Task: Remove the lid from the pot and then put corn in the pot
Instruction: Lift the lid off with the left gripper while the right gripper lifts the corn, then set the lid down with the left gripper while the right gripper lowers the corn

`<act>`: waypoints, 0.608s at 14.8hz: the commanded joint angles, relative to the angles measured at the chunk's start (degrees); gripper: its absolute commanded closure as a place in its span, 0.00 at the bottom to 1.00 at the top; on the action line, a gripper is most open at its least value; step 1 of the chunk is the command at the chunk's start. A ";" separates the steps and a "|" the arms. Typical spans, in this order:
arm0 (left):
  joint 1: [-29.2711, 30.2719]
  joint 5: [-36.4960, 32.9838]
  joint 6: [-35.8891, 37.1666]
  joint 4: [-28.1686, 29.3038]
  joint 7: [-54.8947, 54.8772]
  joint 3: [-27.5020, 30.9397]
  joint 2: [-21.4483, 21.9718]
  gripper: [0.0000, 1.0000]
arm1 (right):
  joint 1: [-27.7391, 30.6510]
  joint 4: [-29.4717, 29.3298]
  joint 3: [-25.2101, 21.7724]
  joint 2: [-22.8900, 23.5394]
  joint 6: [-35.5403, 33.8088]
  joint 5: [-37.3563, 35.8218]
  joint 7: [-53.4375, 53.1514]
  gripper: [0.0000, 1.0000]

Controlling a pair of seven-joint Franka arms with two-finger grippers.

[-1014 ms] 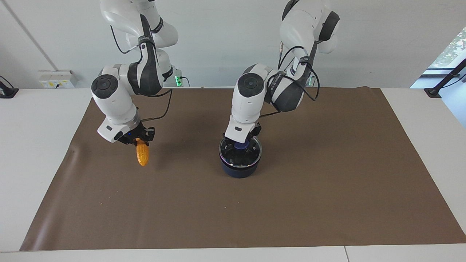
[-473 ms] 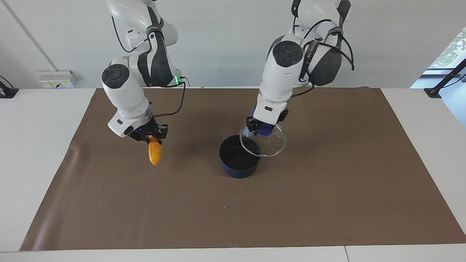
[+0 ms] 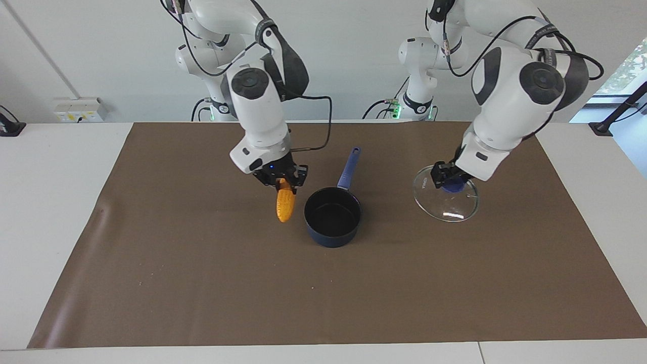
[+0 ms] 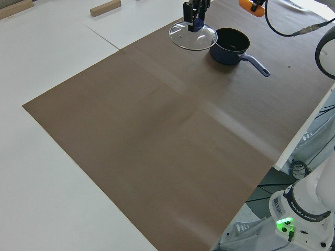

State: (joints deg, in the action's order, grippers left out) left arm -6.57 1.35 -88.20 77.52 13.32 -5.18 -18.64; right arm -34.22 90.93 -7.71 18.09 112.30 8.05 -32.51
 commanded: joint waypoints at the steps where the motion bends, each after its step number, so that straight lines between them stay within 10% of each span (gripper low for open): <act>1: 4.09 -0.38 -9.40 14.72 -6.88 -0.18 7.72 1.00 | -6.28 -4.54 -0.29 7.29 3.24 -0.13 -3.17 1.00; 9: 7.36 -1.17 -31.83 37.42 -12.52 -0.18 12.13 1.00 | -7.80 -2.08 -0.29 10.82 10.65 -1.45 -3.18 1.00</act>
State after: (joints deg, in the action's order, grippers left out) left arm 0.45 1.24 -115.08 109.24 2.01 -5.15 -9.24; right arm -42.58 89.00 -8.24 28.35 122.07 7.50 -35.97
